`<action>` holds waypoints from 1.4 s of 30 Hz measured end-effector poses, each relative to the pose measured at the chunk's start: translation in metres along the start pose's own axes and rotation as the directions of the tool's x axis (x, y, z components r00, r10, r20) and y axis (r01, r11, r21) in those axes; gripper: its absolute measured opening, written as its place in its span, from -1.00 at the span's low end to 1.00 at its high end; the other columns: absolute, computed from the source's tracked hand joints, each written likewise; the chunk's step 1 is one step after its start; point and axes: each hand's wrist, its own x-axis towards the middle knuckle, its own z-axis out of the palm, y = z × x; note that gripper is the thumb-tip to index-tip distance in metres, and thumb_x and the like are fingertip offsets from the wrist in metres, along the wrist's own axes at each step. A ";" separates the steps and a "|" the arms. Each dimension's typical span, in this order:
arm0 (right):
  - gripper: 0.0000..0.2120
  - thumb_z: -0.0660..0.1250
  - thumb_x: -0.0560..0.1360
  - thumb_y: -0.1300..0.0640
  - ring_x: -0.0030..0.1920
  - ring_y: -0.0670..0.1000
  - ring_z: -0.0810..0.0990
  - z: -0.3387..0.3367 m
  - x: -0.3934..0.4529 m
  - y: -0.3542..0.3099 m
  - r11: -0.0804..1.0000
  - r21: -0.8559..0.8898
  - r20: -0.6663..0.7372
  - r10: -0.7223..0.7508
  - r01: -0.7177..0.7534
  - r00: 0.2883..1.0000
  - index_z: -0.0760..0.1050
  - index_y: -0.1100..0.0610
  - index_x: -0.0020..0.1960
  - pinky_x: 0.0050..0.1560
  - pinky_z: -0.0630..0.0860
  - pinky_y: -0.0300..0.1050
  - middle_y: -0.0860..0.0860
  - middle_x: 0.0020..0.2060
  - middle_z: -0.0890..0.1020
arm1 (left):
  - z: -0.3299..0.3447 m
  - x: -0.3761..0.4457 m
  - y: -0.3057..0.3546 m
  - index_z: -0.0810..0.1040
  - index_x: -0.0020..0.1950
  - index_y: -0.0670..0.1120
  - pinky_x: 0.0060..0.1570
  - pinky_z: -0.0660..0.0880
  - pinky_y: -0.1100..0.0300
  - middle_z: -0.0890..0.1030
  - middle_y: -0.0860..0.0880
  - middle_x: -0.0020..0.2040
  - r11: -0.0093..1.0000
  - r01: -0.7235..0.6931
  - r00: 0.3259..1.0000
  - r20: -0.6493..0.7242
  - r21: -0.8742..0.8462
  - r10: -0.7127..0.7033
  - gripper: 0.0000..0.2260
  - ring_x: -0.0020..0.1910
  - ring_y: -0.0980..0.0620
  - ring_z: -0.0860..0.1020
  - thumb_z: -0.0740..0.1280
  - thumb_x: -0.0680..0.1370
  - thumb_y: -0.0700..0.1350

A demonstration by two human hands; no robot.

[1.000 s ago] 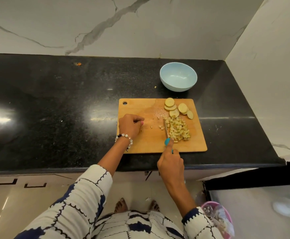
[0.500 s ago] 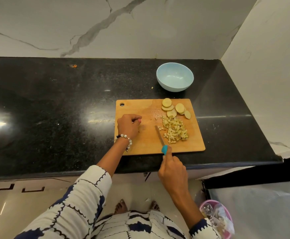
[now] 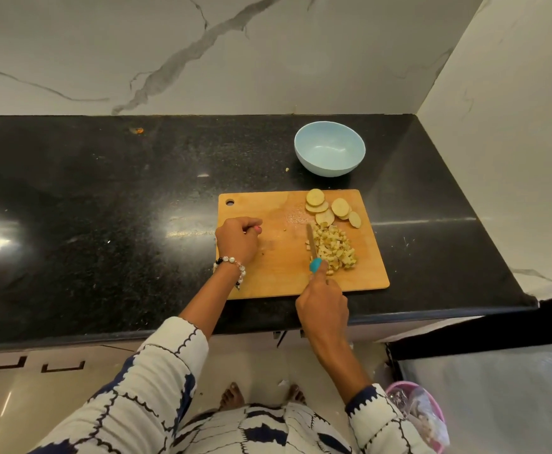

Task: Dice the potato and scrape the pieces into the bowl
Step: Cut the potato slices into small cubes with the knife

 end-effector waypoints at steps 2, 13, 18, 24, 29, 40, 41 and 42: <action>-0.49 0.01 0.63 0.10 -0.06 0.12 0.54 0.000 -0.005 0.004 1.000 0.004 -0.031 -0.022 0.022 0.999 0.00 0.22 0.53 -0.17 0.38 -0.05 0.14 0.02 0.53 | -0.004 0.003 -0.005 0.67 0.02 -0.09 0.08 0.53 0.15 0.68 -0.05 -0.04 1.000 0.022 1.000 -0.011 -0.004 -0.022 -0.85 -0.08 0.00 0.63 0.35 0.50 -0.21; -0.51 -0.01 0.64 0.05 -0.12 0.10 0.54 0.009 -0.026 0.013 0.936 0.048 0.099 -0.351 0.348 0.931 0.03 0.12 0.54 -0.26 0.31 -0.07 0.10 -0.01 0.54 | -0.009 0.003 -0.013 0.66 0.04 -0.09 -0.01 0.56 0.17 0.68 -0.05 -0.06 0.998 0.060 0.998 -0.035 -0.026 -0.061 -0.85 -0.15 0.02 0.62 0.35 0.51 -0.19; -0.52 0.01 0.63 0.08 -0.17 0.08 0.54 0.004 0.003 0.018 0.989 0.067 -0.036 -0.130 0.133 0.991 0.09 0.20 0.51 -0.26 0.41 -0.03 0.12 -0.10 0.55 | -0.006 0.004 -0.009 0.65 0.05 -0.09 0.11 0.54 0.08 0.68 -0.06 -0.04 0.998 0.063 0.998 0.009 -0.024 -0.063 -0.83 -0.07 0.00 0.63 0.40 0.48 -0.17; -0.63 0.13 0.62 0.14 -0.41 -0.13 0.43 -0.022 0.019 0.031 0.901 0.416 -0.102 -0.086 0.121 0.991 0.34 0.22 0.39 -0.46 0.36 -0.32 -0.03 -0.38 0.48 | 0.011 0.012 0.021 0.66 0.05 -0.12 0.12 0.51 0.15 0.68 -0.05 -0.01 0.998 -0.061 0.995 0.081 0.019 0.059 -0.82 -0.04 0.06 0.61 0.42 0.47 -0.14; -0.64 0.14 0.62 0.13 -0.41 -0.13 0.41 -0.035 0.032 0.043 0.817 0.567 -0.117 -0.048 0.106 0.992 0.34 0.17 0.40 -0.45 0.38 -0.27 0.06 -0.37 0.51 | 0.045 0.037 0.059 0.61 0.14 -0.14 0.14 0.42 0.23 0.64 -0.08 0.10 0.974 -0.178 0.974 0.169 0.142 0.154 -0.79 0.10 0.02 0.57 0.33 0.53 -0.15; -0.61 0.13 0.63 0.12 -0.40 -0.18 0.44 -0.041 0.043 0.064 0.785 0.615 -0.144 0.021 0.073 0.989 0.27 0.15 0.44 -0.42 0.40 -0.27 0.14 -0.30 0.56 | 0.108 0.085 0.081 0.24 0.47 -0.05 0.36 0.29 0.00 0.34 -0.14 0.41 0.774 -0.397 0.856 0.503 0.493 0.119 -0.44 0.38 -0.15 0.32 0.36 0.51 -0.05; -0.61 0.13 0.63 0.12 -0.41 -0.19 0.44 -0.040 0.043 0.065 0.789 0.610 -0.144 0.020 0.073 0.989 0.28 0.15 0.43 -0.43 0.39 -0.28 0.13 -0.31 0.55 | 0.109 0.086 0.079 0.26 0.46 -0.04 0.37 0.30 0.00 0.36 -0.12 0.40 0.802 -0.380 0.864 0.486 0.461 0.130 -0.43 0.38 -0.14 0.33 0.38 0.49 -0.07; -0.62 0.13 0.62 0.12 -0.42 -0.18 0.43 -0.039 0.043 0.066 0.789 0.610 -0.143 0.019 0.073 0.990 0.30 0.15 0.42 -0.43 0.38 -0.27 0.12 -0.32 0.55 | 0.109 0.086 0.077 0.29 0.45 -0.04 0.37 0.31 0.00 0.39 -0.10 0.39 0.833 -0.356 0.875 0.463 0.424 0.139 -0.42 0.37 -0.13 0.35 0.41 0.47 -0.08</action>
